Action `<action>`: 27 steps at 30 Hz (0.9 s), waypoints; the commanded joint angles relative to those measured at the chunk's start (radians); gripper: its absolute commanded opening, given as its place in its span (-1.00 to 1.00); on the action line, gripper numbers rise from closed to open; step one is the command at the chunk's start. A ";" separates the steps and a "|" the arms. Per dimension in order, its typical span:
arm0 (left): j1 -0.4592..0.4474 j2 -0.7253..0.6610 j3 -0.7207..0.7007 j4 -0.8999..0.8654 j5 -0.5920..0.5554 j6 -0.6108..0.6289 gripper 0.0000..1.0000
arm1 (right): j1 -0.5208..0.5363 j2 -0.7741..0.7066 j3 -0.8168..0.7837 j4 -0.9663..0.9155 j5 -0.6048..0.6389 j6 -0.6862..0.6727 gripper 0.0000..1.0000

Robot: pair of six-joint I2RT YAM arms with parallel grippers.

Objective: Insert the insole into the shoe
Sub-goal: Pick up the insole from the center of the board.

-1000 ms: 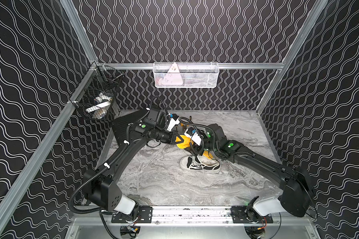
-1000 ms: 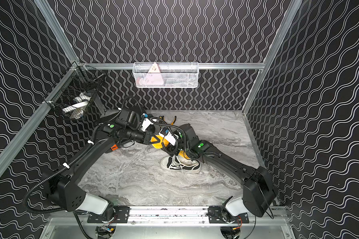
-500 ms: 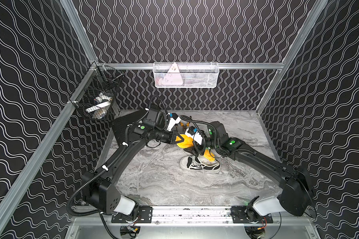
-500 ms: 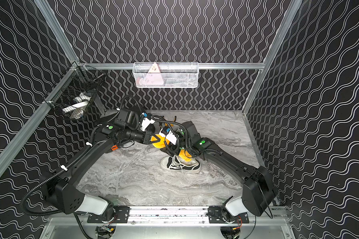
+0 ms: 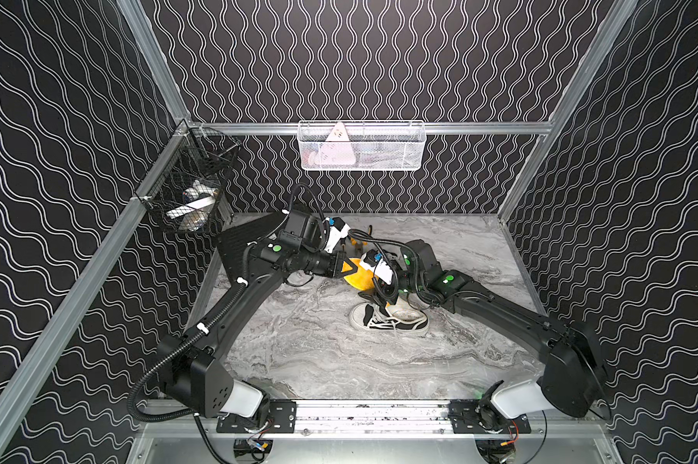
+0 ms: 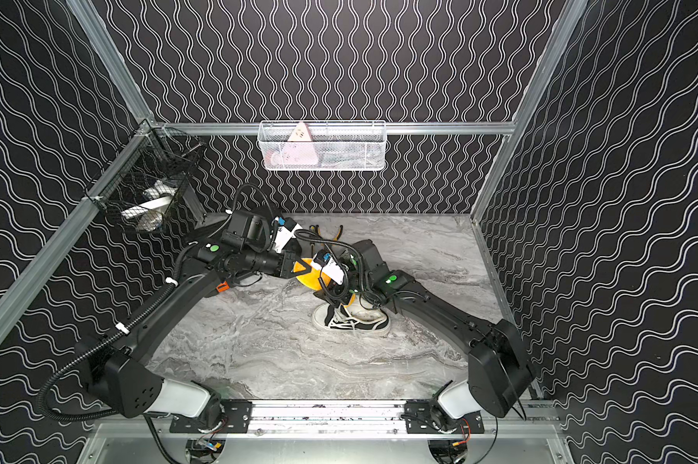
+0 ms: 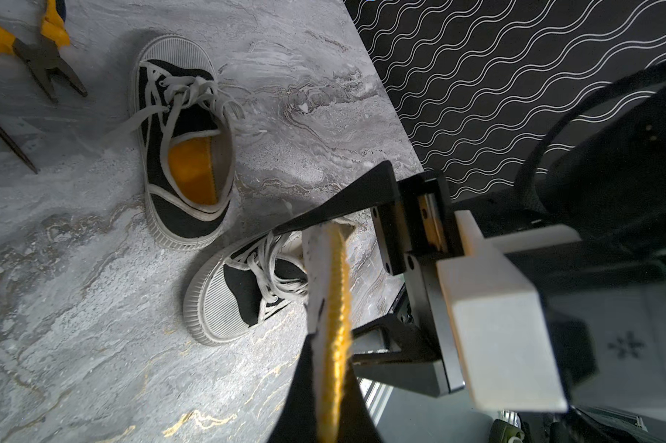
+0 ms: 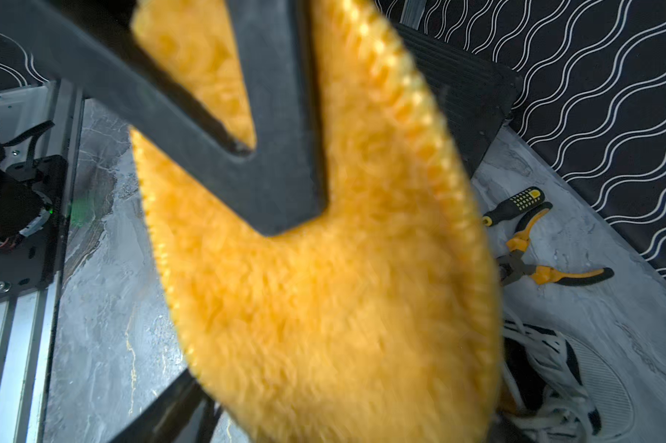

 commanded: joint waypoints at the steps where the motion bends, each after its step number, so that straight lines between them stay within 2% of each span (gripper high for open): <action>1: -0.002 0.008 0.012 -0.019 -0.012 0.010 -1.00 | 0.006 0.002 0.013 0.061 0.028 -0.006 0.61; 15: -0.003 0.016 0.026 -0.035 -0.014 -0.008 -1.00 | 0.026 0.045 0.081 0.069 0.033 -0.054 0.62; 21: -0.001 0.011 0.036 -0.044 -0.039 -0.017 -1.00 | 0.027 0.049 0.087 0.051 0.038 -0.059 0.42; 27: 0.001 0.016 0.040 -0.028 -0.082 -0.069 -1.00 | 0.026 -0.004 0.033 0.090 0.044 -0.033 0.12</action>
